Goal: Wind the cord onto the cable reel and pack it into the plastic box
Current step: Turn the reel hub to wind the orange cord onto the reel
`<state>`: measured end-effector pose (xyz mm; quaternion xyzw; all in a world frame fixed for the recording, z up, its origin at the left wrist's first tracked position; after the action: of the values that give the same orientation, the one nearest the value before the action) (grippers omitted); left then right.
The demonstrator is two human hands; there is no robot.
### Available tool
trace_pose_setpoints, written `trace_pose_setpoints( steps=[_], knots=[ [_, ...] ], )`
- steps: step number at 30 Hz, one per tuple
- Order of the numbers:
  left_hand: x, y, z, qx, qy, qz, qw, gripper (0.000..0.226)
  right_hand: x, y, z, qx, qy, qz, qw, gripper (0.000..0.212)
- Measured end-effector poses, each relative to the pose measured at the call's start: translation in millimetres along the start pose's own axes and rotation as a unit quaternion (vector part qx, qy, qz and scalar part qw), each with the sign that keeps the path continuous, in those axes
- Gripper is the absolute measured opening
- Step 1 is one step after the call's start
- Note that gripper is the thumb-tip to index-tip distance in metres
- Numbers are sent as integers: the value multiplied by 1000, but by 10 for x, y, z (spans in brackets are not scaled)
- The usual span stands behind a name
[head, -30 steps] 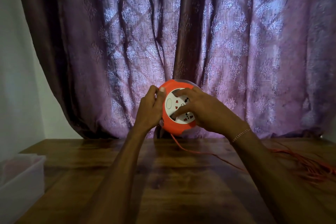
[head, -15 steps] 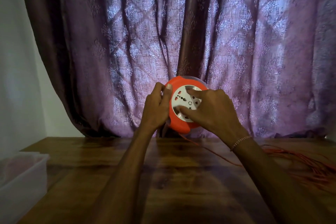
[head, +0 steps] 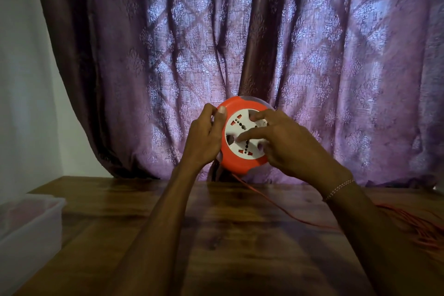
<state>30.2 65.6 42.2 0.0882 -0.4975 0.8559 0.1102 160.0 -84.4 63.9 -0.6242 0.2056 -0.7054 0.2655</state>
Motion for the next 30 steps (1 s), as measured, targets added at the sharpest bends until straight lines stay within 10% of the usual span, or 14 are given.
trace_pose_setpoints(
  steps=[14, 22, 30],
  knots=[
    [-5, 29, 85, -22, 1, 4, 1000, 43, -95, 73, -132, -54, 79, 126, 987, 52],
    [0, 16, 46, -25, -8, 22, 999, 33, -141, -9, -128, -153, -127, 256, 946, 42],
    [-1, 29, 21, -23, -8, 19, 1000, 38, 75, 39, -10, -78, -47, 107, 990, 26]
  ],
)
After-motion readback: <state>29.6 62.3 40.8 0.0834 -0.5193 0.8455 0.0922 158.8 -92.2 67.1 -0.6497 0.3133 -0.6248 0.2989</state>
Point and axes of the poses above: each hand's wrist, its own y-axis away from the middle knuckle, its own x-axis out of the back of the hand, z = x × y, the point moved 1 cm from there along -y, towards the middle knuckle, and after that the axes turned 4 degrees about -z, right-handed, at the moved point
